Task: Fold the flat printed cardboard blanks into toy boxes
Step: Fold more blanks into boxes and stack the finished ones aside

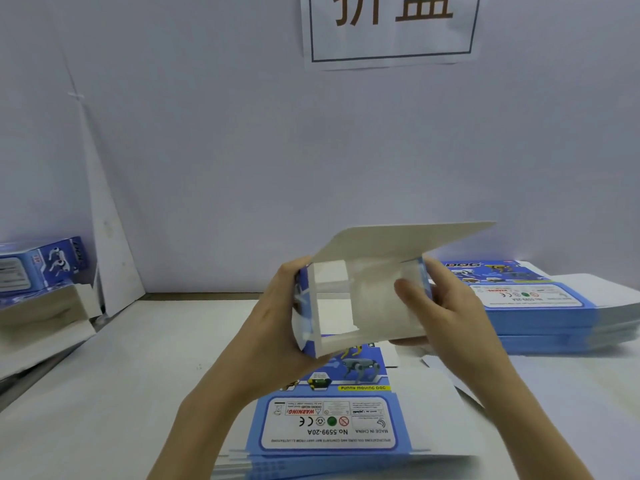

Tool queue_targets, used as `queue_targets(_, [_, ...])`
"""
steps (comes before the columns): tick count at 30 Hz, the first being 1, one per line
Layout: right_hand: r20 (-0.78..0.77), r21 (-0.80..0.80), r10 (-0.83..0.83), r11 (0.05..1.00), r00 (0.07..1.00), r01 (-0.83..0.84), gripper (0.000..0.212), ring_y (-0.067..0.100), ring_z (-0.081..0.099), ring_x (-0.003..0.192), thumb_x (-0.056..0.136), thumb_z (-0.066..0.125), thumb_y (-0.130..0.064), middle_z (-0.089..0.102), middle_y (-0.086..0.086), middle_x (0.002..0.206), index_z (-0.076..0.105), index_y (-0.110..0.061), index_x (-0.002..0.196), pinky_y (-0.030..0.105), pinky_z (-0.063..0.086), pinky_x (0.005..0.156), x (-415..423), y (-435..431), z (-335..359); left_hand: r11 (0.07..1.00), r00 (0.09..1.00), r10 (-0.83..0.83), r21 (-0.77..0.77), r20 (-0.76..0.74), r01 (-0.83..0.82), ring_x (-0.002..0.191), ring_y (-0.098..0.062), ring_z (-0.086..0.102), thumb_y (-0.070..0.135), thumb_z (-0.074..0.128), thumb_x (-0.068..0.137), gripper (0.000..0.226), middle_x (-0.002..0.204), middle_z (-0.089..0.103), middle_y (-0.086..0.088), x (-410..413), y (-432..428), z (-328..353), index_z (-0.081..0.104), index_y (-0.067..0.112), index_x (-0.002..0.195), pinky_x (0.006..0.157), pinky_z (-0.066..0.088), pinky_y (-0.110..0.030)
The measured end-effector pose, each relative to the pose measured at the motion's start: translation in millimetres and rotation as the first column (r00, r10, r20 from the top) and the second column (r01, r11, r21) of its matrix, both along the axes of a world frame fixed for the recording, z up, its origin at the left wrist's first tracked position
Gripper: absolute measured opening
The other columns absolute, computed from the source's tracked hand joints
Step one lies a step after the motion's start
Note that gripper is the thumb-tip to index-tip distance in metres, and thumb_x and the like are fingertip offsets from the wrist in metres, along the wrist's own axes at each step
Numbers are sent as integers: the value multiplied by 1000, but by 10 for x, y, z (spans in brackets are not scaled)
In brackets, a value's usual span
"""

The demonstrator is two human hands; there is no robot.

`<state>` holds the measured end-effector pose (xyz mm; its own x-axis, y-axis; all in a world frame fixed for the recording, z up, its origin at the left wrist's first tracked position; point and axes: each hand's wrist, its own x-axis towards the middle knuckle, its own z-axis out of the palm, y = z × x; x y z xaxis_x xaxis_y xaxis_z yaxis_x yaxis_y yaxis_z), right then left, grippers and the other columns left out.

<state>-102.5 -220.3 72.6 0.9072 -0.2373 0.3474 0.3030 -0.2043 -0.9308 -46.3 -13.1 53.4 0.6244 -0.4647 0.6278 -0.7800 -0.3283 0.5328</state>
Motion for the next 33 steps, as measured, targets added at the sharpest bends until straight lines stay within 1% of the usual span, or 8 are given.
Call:
queue_targets(6, [-202, -381, -145, 923, 969, 58, 42, 17, 65, 48, 99, 44, -29, 57, 32, 94, 60, 7, 85, 15, 43, 39, -30, -123, 17, 1000, 999, -3, 5, -45, 3, 105, -9, 61, 27, 89, 62, 88, 119, 57, 16, 10, 7, 9, 28, 48, 123, 80, 55, -21])
queue_targets(12, [-93, -531, -210, 838, 973, 130, 46, 17, 59, 41, 95, 47, -29, 55, 14, 49, 58, 7, 70, 31, 43, 44, -75, -67, 61, 1000, 989, -11, -27, -148, 7, 107, 5, 56, 28, 89, 63, 89, 119, 53, 31, -35, 39, 57, 32, 49, 129, 77, 53, -15])
queue_targets(18, [-38, -521, -368, 801, 929, 296, 47, 46, 55, 67, 96, 45, -21, 54, 32, 69, 44, 14, 65, 50, 50, 63, -17, -42, 60, 930, 781, -359, -128, -511, 343, 129, -16, 50, 40, 90, 53, 125, 151, 34, 13, -89, 76, 102, 11, 42, 149, 92, 54, -41])
queue_targets(21, [-91, -506, -381, 814, 920, 287, 46, 45, 57, 65, 96, 44, -19, 56, 34, 71, 46, 17, 68, 47, 48, 62, -5, -73, 52, 912, 699, -409, -274, -586, 304, 135, -26, 40, 14, 63, 55, 99, 152, 33, 4, -82, -6, 126, 28, 35, 145, 103, 44, -52])
queue_targets(24, [-116, -530, -383, 804, 917, 269, 45, 41, 55, 60, 95, 44, -19, 58, 33, 67, 46, 17, 68, 44, 47, 61, -6, -79, 52, 962, 808, -270, -184, -524, 203, 106, -2, 54, 36, 73, 50, 101, 122, 55, 13, -1, -191, 144, 36, 20, 143, 96, 44, -19])
queue_targets(26, [-119, -575, -360, 785, 925, 231, 44, 42, 57, 65, 96, 43, -19, 58, 29, 66, 47, 11, 64, 44, 47, 62, -22, -78, 55, 968, 872, -214, -212, -440, 131, 86, 8, 46, 33, 56, 66, 73, 100, 52, 16, 50, -194, 97, 44, 5, 133, 82, 40, -5])
queue_targets(31, [-84, -705, -279, 695, 956, 141, 47, 34, 53, 62, 99, 41, -20, 43, 5, 52, 32, -18, 52, 40, 44, 60, -45, 16, 43, 931, 782, -293, -351, -549, 102, 82, 5, 61, 50, 65, 67, 30, 91, 66, 27, -47, -104, 52, 62, 52, 97, 69, 49, -15])
queue_targets(33, [-45, -735, -288, 657, 956, 164, 49, 25, 49, 56, 99, 41, -23, 42, 4, 50, 32, -17, 51, 35, 39, 52, -32, 58, 31, 932, 818, -215, -362, -533, 9, 82, 5, 62, 33, 65, 80, 27, 91, 65, 32, -73, -102, 41, 60, 57, 92, 68, 49, -16])
